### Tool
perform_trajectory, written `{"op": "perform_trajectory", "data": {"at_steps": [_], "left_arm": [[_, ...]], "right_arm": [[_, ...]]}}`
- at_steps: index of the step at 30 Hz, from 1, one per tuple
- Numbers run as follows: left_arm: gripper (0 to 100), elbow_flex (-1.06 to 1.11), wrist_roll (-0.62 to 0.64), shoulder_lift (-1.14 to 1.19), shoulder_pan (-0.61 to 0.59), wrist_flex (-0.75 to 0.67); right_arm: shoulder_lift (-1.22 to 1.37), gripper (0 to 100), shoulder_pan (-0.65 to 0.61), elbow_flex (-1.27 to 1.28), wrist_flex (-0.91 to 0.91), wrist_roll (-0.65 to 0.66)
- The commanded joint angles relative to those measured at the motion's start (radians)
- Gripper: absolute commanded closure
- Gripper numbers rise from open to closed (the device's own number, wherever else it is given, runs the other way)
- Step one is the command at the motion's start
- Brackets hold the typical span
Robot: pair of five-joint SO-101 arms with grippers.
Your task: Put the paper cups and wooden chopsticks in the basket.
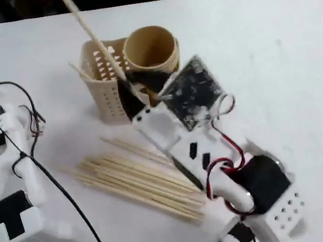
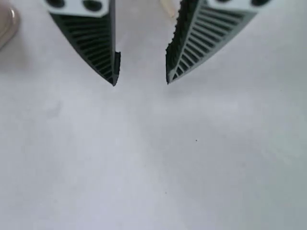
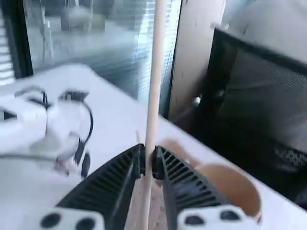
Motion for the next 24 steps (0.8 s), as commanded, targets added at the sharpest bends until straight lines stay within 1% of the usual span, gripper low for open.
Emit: {"op": "perform_trajectory", "data": {"at_steps": [1,4,6,9,12,16,18,21,24], "left_arm": [[83,-0.009,0.008,-0.007,-0.002,-0.017],[83,-0.008,0.008,-0.007,-0.002,-0.017],[83,-0.008,0.008,-0.007,-0.002,-0.017],[83,-0.009,0.008,-0.007,-0.002,-0.017],[83,-0.009,0.008,-0.007,-0.002,-0.017],[83,-0.009,0.008,-0.008,-0.002,-0.017],[83,-0.009,0.008,-0.008,-0.002,-0.017],[83,-0.009,0.008,-0.008,-0.002,-0.017],[83,-0.009,0.008,-0.008,-0.002,-0.017]], "right_arm": [[0.148,98.1,-0.002,-0.083,-0.269,-0.011],[0.314,98.1,-0.002,-0.112,-0.424,-0.011],[0.427,98.1,-0.002,-0.164,-0.467,-0.011],[0.582,98.1,0.001,-0.265,-0.481,-0.018],[0.699,98.1,0.03,-0.341,-0.484,-0.015],[0.789,98.1,0.073,-0.361,-0.522,-0.014],[0.8,98.1,0.096,-0.359,-0.51,-0.018],[0.797,96.4,0.107,-0.368,-0.406,-0.018],[0.769,84.0,0.099,-0.361,-0.331,-0.02]]}}
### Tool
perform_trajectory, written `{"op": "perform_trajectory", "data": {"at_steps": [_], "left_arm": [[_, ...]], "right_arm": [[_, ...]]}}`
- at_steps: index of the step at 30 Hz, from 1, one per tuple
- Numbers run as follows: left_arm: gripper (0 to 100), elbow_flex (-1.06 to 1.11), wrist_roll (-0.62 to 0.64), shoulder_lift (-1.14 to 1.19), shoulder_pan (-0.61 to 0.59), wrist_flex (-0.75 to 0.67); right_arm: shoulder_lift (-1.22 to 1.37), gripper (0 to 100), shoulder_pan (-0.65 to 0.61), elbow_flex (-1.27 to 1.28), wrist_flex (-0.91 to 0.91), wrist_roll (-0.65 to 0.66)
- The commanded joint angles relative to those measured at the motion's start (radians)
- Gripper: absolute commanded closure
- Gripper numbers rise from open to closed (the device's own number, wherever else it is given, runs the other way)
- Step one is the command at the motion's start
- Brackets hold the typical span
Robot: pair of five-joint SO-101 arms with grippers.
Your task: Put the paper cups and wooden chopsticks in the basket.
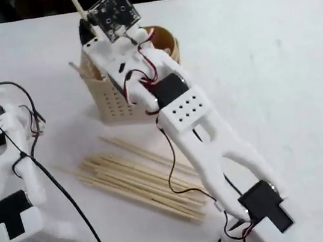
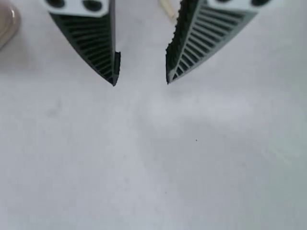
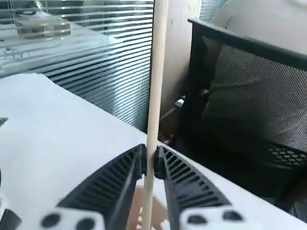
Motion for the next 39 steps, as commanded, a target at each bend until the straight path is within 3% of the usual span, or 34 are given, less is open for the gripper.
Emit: {"op": "perform_trajectory", "data": {"at_steps": [1,4,7,13,17,19,22,29,32,39], "left_arm": [[83,-0.009,0.008,-0.008,-0.002,-0.017],[83,-0.009,0.008,-0.008,-0.002,-0.017],[83,-0.009,0.008,-0.007,-0.002,-0.017],[83,-0.009,0.006,-0.007,-0.002,-0.017],[83,-0.009,0.006,-0.007,-0.004,-0.017],[83,-0.009,0.006,-0.007,-0.005,-0.017],[83,-0.009,0.006,-0.007,-0.005,-0.017],[83,-0.008,0.006,-0.007,-0.007,-0.017],[83,-0.008,0.006,-0.007,-0.007,-0.017],[83,-0.008,0.006,-0.007,-0.007,-0.017]], "right_arm": [[-0.051,79.7,0.002,-0.046,0.068,-0.008],[-0.077,74.6,0.002,-0.046,0.087,-0.008],[-0.127,79.6,0.002,-0.046,0.15,-0.008],[-0.283,96.8,-0.008,-0.044,0.69,0.029],[-0.328,89.7,-0.085,-0.005,1.004,0.267],[-0.326,85.4,-0.125,0.08,1.055,0.299],[-0.325,81.1,-0.151,0.285,0.99,0.307],[-0.325,80.7,-0.148,0.736,0.579,0.374],[-0.323,80.7,-0.13,0.833,0.46,0.439],[-0.309,80.8,-0.025,0.881,0.354,0.445]]}}
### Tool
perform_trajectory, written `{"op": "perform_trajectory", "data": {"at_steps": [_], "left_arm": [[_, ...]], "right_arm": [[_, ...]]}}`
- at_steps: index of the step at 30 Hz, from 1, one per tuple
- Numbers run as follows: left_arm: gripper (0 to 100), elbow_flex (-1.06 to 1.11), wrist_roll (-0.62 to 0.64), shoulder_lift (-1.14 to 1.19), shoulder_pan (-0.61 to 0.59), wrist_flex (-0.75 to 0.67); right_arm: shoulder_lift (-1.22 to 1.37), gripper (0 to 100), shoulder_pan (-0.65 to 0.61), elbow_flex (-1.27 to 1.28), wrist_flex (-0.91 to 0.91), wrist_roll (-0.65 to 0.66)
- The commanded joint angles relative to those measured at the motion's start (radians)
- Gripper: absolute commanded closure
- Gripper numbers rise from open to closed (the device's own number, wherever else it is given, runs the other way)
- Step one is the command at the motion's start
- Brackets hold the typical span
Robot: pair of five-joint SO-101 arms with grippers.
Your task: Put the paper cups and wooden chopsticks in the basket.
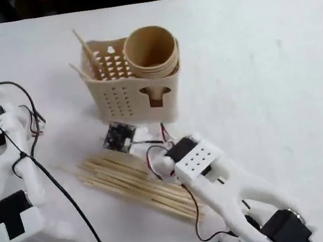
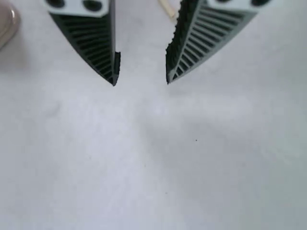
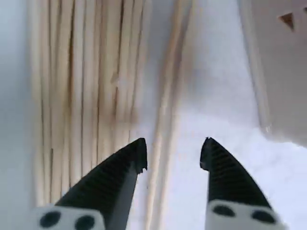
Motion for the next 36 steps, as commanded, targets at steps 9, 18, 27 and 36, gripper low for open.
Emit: {"op": "perform_trajectory", "data": {"at_steps": [9,18,27,36], "left_arm": [[83,-0.008,0.006,-0.007,-0.007,-0.017],[83,-0.009,0.006,-0.007,-0.007,-0.017],[83,-0.009,0.006,-0.007,-0.004,-0.018],[83,-0.005,0.006,-0.007,-0.002,-0.032]], "right_arm": [[0.272,80.8,0.054,-0.075,-0.134,0.012],[0.286,97.1,0.071,-0.114,-0.093,0.005],[0.102,98.1,0.067,-0.114,0.013,-0.02],[-0.357,98.1,0.004,-0.12,0.206,-0.112]]}}
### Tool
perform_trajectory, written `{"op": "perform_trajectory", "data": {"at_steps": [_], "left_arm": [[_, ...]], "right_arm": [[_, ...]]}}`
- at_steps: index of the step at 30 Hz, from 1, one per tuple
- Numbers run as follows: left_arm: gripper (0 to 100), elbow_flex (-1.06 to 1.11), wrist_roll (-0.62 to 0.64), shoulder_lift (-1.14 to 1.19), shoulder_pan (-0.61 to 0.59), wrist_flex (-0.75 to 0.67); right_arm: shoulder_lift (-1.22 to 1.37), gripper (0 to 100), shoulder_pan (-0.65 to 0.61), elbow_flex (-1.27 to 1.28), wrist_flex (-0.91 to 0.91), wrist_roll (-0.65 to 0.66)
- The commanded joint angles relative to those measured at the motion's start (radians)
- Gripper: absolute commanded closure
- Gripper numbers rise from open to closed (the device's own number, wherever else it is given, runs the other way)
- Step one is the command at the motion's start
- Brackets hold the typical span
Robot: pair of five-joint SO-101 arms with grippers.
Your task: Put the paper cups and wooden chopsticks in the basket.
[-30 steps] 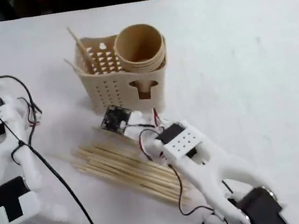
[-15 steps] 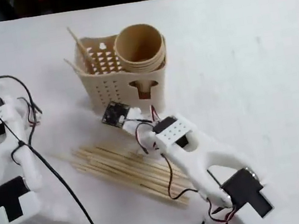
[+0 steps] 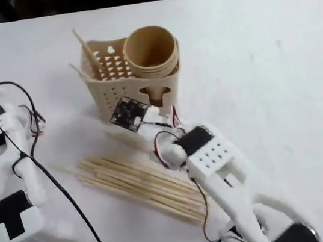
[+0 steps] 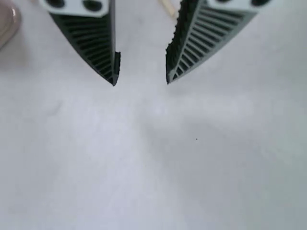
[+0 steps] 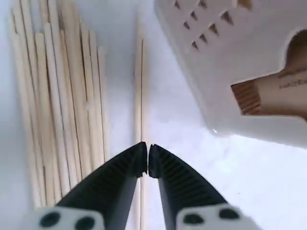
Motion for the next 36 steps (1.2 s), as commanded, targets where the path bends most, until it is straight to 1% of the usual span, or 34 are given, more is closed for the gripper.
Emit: {"op": "perform_trajectory", "data": {"at_steps": [1,3,6,8,10,16,21,23,26,30,33,36], "left_arm": [[83,-0.005,0.006,-0.007,-0.002,-0.023],[83,-0.002,0.006,-0.007,-0.004,-0.023],[83,-0.002,0.006,-0.007,-0.004,-0.021],[83,0.0,0.006,-0.007,-0.005,-0.021],[83,0.0,0.006,-0.007,-0.005,-0.021],[83,0.0,0.006,-0.007,-0.005,-0.02],[83,-0.002,0.006,-0.007,-0.005,-0.021],[83,-0.002,0.006,-0.007,-0.005,-0.021],[83,-0.003,0.006,-0.007,-0.005,-0.021],[83,-0.003,0.006,-0.007,-0.005,-0.02],[83,-0.003,0.006,-0.007,-0.005,-0.02],[83,-0.003,0.006,-0.007,-0.005,-0.02]], "right_arm": [[-0.171,98.1,-0.051,-0.017,0.047,-0.031],[-0.176,97.2,-0.061,-0.018,0.067,-0.032],[-0.096,89.0,-0.03,-0.015,0.067,-0.031],[-0.001,83.1,-0.002,-0.015,0.019,-0.014],[0.107,79.5,0.016,-0.02,-0.044,0.035],[0.394,79.1,0.065,-0.023,-0.269,0.044],[0.513,79.1,0.061,-0.069,-0.259,0.046],[0.522,79.1,0.044,-0.064,-0.254,0.049],[0.522,79.3,-0.005,-0.051,-0.213,0.091],[0.506,83.0,-0.077,-0.025,-0.186,0.101],[0.443,83.7,-0.084,-0.005,-0.165,0.1],[0.341,83.7,-0.054,0.021,-0.165,0.094]]}}
